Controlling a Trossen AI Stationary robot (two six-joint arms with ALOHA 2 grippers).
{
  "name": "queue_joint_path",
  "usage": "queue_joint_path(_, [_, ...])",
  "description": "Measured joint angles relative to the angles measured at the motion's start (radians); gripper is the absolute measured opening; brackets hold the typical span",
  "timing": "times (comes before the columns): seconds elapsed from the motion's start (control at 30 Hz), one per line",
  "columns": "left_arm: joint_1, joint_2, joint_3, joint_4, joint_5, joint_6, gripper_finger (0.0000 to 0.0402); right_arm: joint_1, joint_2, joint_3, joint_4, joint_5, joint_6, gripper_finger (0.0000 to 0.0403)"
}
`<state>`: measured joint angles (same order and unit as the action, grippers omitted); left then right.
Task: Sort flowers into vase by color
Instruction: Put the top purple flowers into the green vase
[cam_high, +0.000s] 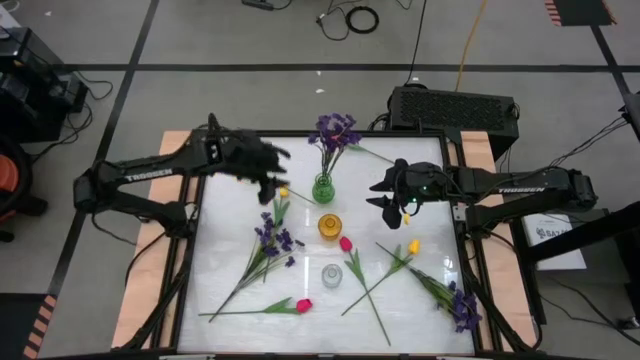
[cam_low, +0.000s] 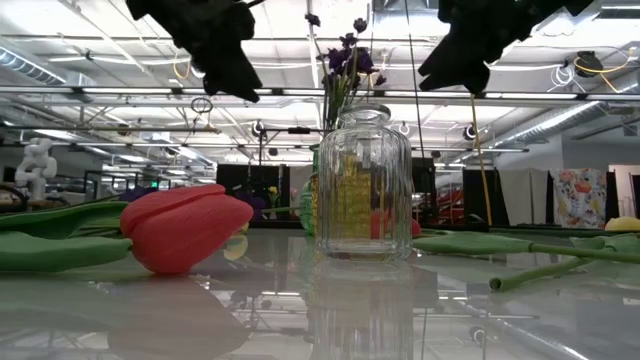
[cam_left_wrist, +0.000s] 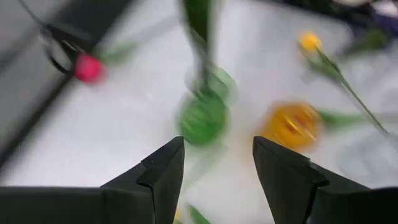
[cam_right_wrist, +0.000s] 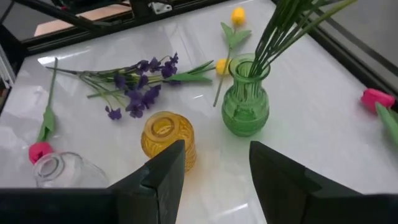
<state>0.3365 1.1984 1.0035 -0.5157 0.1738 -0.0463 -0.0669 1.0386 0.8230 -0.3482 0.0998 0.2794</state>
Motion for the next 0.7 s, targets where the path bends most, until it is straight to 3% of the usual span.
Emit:
queue_joint_path(0.13, [-0.136,-0.001,-0.06,0.009,-0.062,-0.096,0.0199,0.005,0.0,0.0,-0.003,0.001,0.059,0.0171])
queue_joint_path(0.37, [-0.397,-0.05,-0.182,0.016,-0.408,-0.286,0.0199,0.064,0.0,0.0,-0.001,0.011,0.106,0.0171])
queue_joint_path(0.6, [-0.66,-0.111,-0.212,0.027,-0.534,-0.527,0.0199,0.15,0.003,0.0,-0.036,0.108,0.176,0.0171])
queue_joint_path(0.7, [-0.81,-0.105,-0.212,-0.015,-0.674,-0.663,0.0195,0.189,0.01,0.0,-0.058,0.159,0.196,0.0171])
